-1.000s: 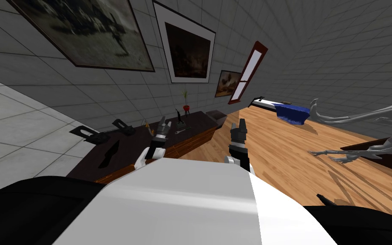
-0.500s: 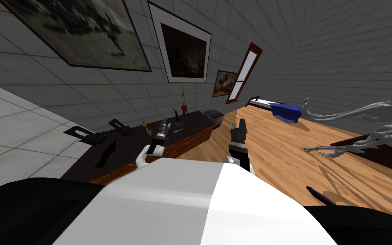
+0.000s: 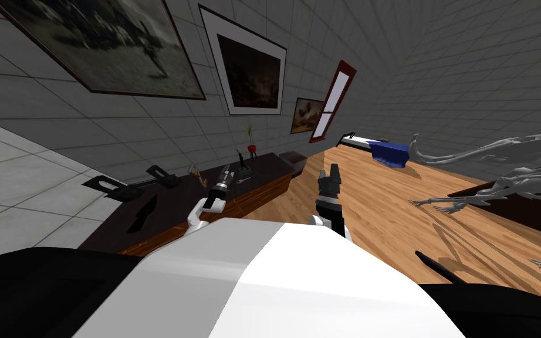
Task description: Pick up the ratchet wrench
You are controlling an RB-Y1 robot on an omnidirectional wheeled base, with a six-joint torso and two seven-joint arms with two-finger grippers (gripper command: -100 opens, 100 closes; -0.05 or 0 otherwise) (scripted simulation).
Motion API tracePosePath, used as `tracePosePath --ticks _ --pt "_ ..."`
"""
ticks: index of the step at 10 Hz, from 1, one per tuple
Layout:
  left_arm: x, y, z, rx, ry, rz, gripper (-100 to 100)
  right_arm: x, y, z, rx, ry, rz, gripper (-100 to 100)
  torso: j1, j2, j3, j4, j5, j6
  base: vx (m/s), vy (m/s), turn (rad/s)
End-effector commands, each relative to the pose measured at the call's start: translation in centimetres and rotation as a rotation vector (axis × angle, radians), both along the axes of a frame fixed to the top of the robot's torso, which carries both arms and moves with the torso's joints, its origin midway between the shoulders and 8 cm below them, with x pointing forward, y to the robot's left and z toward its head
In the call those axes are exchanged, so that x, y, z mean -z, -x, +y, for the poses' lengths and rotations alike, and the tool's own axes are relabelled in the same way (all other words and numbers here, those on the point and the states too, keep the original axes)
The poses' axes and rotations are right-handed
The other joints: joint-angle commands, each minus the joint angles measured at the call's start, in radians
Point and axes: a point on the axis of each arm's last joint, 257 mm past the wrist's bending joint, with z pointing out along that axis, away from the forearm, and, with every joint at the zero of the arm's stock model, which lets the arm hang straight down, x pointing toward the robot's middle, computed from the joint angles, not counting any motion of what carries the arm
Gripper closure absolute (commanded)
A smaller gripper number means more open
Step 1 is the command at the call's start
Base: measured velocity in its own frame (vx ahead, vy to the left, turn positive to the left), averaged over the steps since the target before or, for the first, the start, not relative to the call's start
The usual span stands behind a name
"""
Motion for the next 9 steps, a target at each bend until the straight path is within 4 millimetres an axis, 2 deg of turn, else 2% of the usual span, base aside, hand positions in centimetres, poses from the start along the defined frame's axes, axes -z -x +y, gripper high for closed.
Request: tracePosePath --ticks 1,2,3,4,5,6,7,8,9 --pt "1.1 -1.2 2.2 -0.033 0.002 0.051 -100 0.0 0.0 0.0 0.000 0.000 0.000 0 0.000 0.000 0.000 0.000 0.000 0.000 -0.017 -0.078 -0.110" --pt "2.9 -1.1 2.9 -0.049 0.006 0.090 -100 0.0 0.0 0.0 0.000 0.000 0.000 0 -0.002 0.000 0.000 0.000 0.000 0.000 -0.016 -0.061 -0.034" --pt "3.6 -1.9 4.5 -0.075 0.010 0.125 -100 0.0 0.0 0.0 0.000 0.000 0.000 0 -0.001 0.000 0.000 0.000 0.000 0.000 -0.011 -0.062 -0.059" --pt "4.7 -1.8 4.9 -0.084 0.012 0.146 -100 0.0 0.0 0.0 0.000 0.000 0.000 0 -0.001 0.000 0.000 0.000 0.000 0.000 -0.004 -0.043 -0.043" --pt "5.5 -2.4 6.6 -0.113 0.020 0.182 -100 0.0 0.0 0.0 0.000 0.000 0.000 0 0.000 0.000 0.000 0.000 0.000 0.000 0.007 -0.050 -0.103" --pt "6.5 -2.3 7.0 -0.122 0.022 0.203 -100 0.0 0.0 0.0 0.000 0.000 0.000 0 -0.001 -0.001 -0.001 0.000 0.000 0.000 0.010 -0.038 -0.033" --pt "6.9 -2.9 8.6 -0.151 0.032 0.235 -100 0.0 0.0 0.0 0.000 0.000 0.000 0 0.000 -0.001 -0.001 0.000 0.000 -0.001 0.009 -0.045 -0.067" --pt "8.1 -2.6 9.2 -0.162 0.035 0.258 -100 0.0 0.0 0.0 0.000 0.000 0.000 0 0.000 -0.001 -0.001 0.000 0.000 0.000 0.009 -0.034 -0.040" --pt "8.8 -3.1 10.9 -0.195 0.049 0.295 -100 0.0 0.0 0.0 0.000 0.000 0.000 0 0.000 -0.001 -0.001 0.000 0.000 0.000 0.020 -0.039 -0.081"
